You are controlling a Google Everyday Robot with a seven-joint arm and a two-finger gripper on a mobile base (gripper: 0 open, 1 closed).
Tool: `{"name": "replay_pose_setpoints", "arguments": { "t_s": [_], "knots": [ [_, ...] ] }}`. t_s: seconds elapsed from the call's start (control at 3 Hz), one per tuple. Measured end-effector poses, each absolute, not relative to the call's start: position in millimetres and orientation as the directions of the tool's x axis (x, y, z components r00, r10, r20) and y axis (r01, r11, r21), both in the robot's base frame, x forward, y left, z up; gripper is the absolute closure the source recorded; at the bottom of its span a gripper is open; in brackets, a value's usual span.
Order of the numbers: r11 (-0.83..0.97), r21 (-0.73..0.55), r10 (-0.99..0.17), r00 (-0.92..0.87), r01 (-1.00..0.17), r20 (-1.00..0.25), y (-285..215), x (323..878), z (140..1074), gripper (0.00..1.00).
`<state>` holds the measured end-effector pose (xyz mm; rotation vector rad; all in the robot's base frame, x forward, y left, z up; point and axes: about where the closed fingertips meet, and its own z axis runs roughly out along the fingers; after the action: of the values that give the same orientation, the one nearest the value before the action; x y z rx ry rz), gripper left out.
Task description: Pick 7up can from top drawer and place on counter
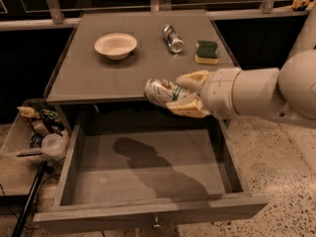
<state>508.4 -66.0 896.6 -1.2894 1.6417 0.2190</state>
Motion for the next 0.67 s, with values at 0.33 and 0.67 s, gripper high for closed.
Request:
{"name": "replay_pose_setpoints", "arguments": {
  "t_s": [0.33,0.67],
  "knots": [
    [0.423,-0.438,-0.628,0.091,-0.793,-0.773,-69.5,515.3,922.5,1.0],
    [0.42,-0.444,-0.629,0.099,-0.792,-0.771,-67.9,516.0,924.5,1.0]
  ]
}}
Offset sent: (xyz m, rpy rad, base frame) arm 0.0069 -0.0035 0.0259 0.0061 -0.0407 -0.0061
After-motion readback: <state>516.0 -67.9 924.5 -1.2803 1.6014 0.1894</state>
